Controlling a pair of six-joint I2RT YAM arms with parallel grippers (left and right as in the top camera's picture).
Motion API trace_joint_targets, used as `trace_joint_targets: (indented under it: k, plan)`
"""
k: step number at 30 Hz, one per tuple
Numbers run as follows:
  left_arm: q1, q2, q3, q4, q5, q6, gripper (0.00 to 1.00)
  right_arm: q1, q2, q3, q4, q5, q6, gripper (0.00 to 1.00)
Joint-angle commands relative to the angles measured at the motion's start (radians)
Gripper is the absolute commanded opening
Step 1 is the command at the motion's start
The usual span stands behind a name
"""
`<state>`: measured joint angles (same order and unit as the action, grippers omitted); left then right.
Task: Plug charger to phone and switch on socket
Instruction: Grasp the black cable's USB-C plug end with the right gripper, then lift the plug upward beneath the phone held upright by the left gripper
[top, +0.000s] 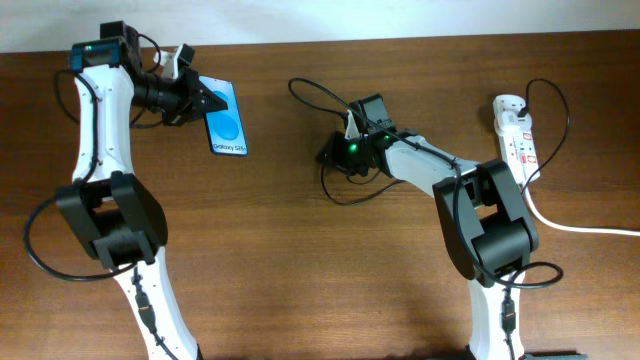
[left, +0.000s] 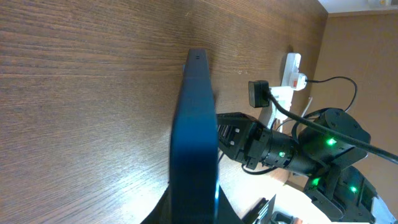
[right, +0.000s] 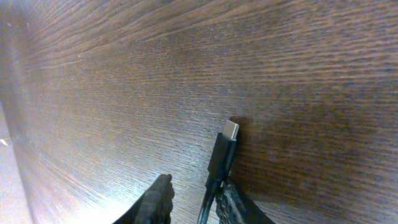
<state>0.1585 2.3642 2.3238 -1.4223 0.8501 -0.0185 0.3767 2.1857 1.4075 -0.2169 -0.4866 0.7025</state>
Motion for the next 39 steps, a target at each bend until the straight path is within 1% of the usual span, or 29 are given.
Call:
trace_joint_targets:
  k: [1,2,3,5,8,10,15,18,21,23,25,29,32,35,37,39]
  plan:
    - [0.002,-0.008,0.014,-0.004,0.045,0.016,0.00,0.010,0.034,-0.001,-0.003,0.019,-0.005,0.21]
    - [0.002,-0.008,0.014,-0.004,0.045,0.016,0.00,0.010,0.034,-0.001,-0.005,0.019,-0.006,0.16]
    - [0.002,-0.008,0.014,-0.005,0.045,0.016,0.00,0.010,0.034,-0.001,-0.009,0.019,-0.006,0.04]
    - [0.002,-0.008,0.014,-0.005,0.045,0.016,0.00,0.004,0.033,-0.001,-0.013,-0.008,-0.021,0.04]
    - [0.002,-0.008,0.014,-0.005,0.051,0.016,0.00,-0.029,0.008,0.015,-0.013,-0.139,-0.152,0.04]
    - [0.002,-0.008,0.014,-0.004,0.080,0.016,0.00,-0.063,-0.046,0.026,-0.044,-0.200,-0.237,0.04]
    - [0.002,-0.008,0.014,0.014,0.233,0.016,0.00,-0.125,-0.287,0.030,-0.207,-0.295,-0.405,0.04]
    - [0.000,-0.008,0.014,0.015,0.348,0.018,0.00,-0.136,-0.433,0.030,-0.307,-0.298,-0.455,0.04]
    - [-0.012,-0.008,0.014,0.015,0.516,0.071,0.00,-0.137,-0.595,0.030,-0.397,-0.301,-0.462,0.04]
    - [-0.026,-0.008,0.014,0.015,0.585,0.078,0.00,-0.137,-0.670,0.030,-0.453,-0.317,-0.463,0.04]
    - [-0.049,-0.008,0.014,0.016,0.643,0.081,0.00,-0.137,-0.751,0.030,-0.526,-0.319,-0.463,0.04]
    - [-0.106,-0.008,0.014,0.029,0.724,0.079,0.00,-0.137,-0.840,0.030,-0.623,-0.325,-0.462,0.04]
    - [-0.155,-0.008,0.014,0.050,0.724,0.079,0.00,-0.135,-0.853,0.029,-0.663,-0.389,-0.459,0.04]
    - [-0.199,-0.008,0.015,0.065,0.724,0.070,0.00,-0.135,-0.845,-0.005,-0.644,-0.409,-0.430,0.04]
    - [-0.217,-0.008,0.015,0.089,0.724,0.039,0.00,-0.132,-0.836,-0.029,-0.615,-0.409,-0.397,0.04]
    - [-0.232,-0.008,0.015,0.151,0.724,-0.023,0.00,-0.113,-0.825,-0.063,-0.553,-0.409,-0.359,0.04]
